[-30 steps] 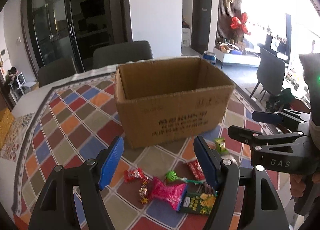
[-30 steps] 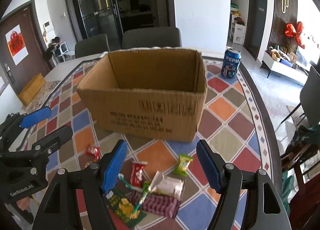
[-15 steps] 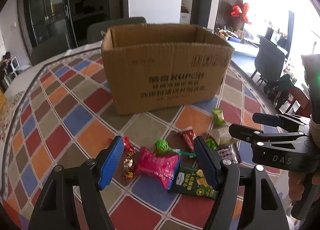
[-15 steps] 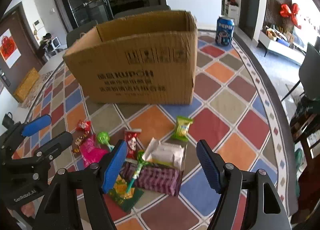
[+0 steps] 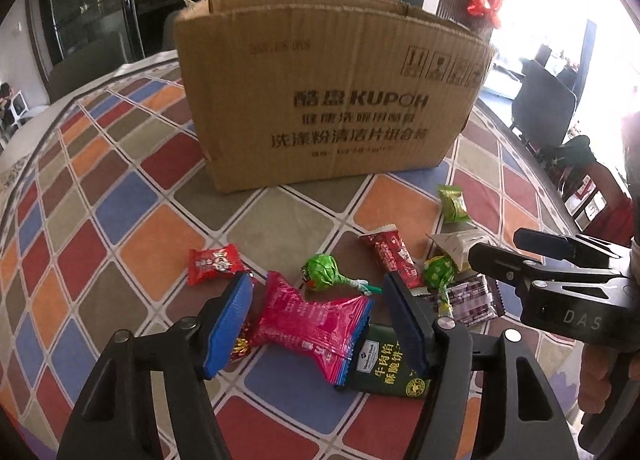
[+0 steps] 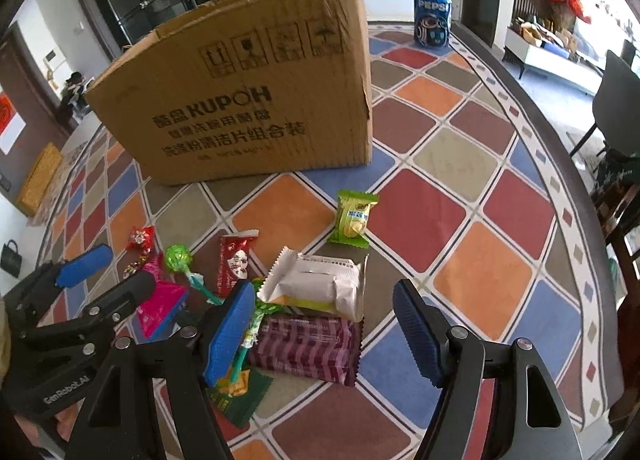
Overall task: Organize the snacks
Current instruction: 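Move both tools back toward the remaining snacks, then grasp the white wrapped pastry with the right tool while the left tool grasps the green lollipop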
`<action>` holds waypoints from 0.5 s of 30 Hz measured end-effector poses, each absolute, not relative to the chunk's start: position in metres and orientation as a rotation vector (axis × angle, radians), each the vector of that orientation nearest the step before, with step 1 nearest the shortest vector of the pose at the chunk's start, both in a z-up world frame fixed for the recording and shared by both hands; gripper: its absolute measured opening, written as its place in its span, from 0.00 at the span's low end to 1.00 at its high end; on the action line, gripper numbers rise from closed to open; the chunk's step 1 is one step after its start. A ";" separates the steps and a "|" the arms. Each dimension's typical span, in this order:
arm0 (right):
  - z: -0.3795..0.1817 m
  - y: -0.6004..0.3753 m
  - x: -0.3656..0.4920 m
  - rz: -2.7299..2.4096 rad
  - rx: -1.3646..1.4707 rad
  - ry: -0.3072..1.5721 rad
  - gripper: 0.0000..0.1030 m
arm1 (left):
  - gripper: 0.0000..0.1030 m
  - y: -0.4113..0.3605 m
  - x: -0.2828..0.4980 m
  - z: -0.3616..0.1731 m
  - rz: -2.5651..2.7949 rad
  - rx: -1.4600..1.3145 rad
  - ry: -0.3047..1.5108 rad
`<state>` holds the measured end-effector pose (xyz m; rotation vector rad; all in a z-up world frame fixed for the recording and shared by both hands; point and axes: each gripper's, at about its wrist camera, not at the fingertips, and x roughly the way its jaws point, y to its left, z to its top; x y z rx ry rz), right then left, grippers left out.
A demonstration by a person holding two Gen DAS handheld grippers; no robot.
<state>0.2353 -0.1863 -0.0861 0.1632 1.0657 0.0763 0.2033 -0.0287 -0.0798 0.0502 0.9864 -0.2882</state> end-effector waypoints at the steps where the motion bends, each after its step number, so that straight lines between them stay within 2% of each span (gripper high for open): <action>1: -0.088 -0.187 0.236 0.077 0.172 1.066 0.70 | 0.62 -0.030 0.204 -0.081 -0.291 0.051 0.989; 7: -0.098 -0.191 0.241 0.071 0.207 1.079 0.70 | 0.59 -0.033 0.214 -0.092 -0.305 0.045 1.007; 15: -0.110 -0.194 0.247 0.041 0.227 1.106 0.70 | 0.46 -0.034 0.229 -0.106 -0.302 0.024 1.035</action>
